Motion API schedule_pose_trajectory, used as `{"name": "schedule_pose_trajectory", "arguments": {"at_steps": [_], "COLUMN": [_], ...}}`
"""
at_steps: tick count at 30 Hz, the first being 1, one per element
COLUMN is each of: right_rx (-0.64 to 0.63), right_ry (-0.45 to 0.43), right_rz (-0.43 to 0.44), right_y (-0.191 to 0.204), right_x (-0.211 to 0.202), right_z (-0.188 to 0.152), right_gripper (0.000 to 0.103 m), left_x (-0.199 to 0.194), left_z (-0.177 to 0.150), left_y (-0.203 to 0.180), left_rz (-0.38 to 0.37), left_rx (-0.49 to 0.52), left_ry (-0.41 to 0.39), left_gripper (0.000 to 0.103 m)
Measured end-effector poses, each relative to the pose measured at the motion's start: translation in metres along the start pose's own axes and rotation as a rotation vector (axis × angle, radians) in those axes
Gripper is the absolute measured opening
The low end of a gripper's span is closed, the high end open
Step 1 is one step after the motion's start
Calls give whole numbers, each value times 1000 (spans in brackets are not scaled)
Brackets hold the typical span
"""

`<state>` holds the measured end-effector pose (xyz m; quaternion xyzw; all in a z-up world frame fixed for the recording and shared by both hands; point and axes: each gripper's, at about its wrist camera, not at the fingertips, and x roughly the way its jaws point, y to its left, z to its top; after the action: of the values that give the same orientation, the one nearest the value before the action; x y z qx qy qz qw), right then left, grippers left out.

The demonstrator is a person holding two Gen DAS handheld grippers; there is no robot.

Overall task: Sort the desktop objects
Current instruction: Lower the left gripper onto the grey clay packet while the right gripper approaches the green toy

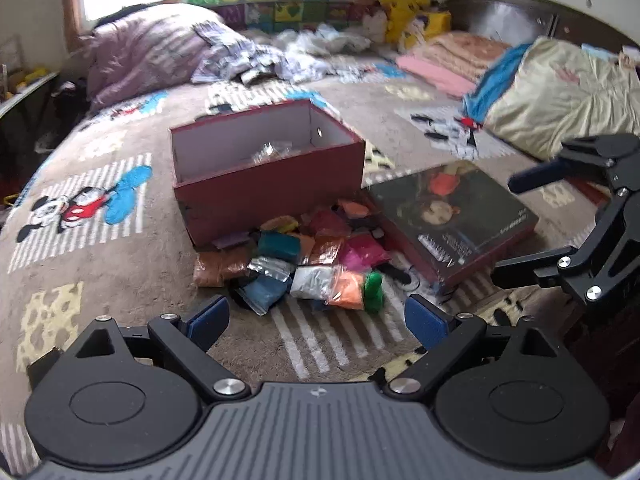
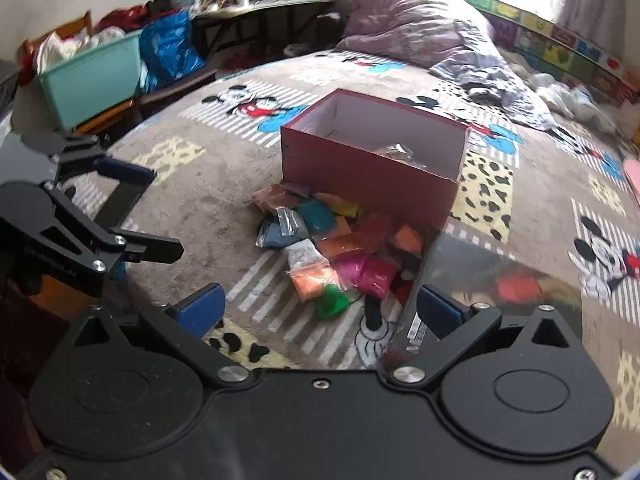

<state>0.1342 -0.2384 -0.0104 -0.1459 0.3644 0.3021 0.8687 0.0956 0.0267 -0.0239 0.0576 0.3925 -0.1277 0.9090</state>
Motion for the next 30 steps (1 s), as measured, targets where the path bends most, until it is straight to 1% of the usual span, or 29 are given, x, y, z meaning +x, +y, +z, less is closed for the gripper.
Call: {"name": "schedule_pose_trajectory", "arguments": {"at_steps": [2, 5, 7, 11, 13, 15, 20, 23, 26, 28, 30], "right_rx": [-42, -84, -93, -96, -111, -120, -82, -112, -146, -172, -196], "right_ry": [21, 23, 39, 66, 58, 52, 81, 87, 94, 95, 91], "right_rz": [21, 30, 50, 117, 124, 129, 171, 186, 203, 211, 212], "right_y": [-2, -4, -7, -13, -14, -16, -26, -25, -24, -22, -22], "right_x": [13, 31, 44, 64, 71, 77, 102, 115, 124, 129, 134], "right_z": [3, 4, 4, 4, 4, 4, 3, 0, -5, -9, -12], "right_gripper": [102, 102, 102, 102, 102, 102, 102, 102, 100, 100, 100], "left_x": [13, 32, 43, 62, 71, 79, 99, 111, 122, 128, 134], "left_z": [3, 4, 4, 3, 4, 7, 9, 8, 5, 4, 2], "left_y": [4, 13, 18, 25, 28, 32, 43, 52, 62, 66, 70], "left_rz": [2, 4, -2, -28, -35, -25, -19, -26, -44, -43, -31], "left_rx": [28, 44, 39, 56, 68, 80, 86, 67, 31, 37, 43], "left_ry": [26, 51, 69, 91, 96, 89, 56, 25, 22, 27, 30], "left_gripper": [95, 95, 95, 95, 95, 95, 95, 95, 95, 89, 88]}}
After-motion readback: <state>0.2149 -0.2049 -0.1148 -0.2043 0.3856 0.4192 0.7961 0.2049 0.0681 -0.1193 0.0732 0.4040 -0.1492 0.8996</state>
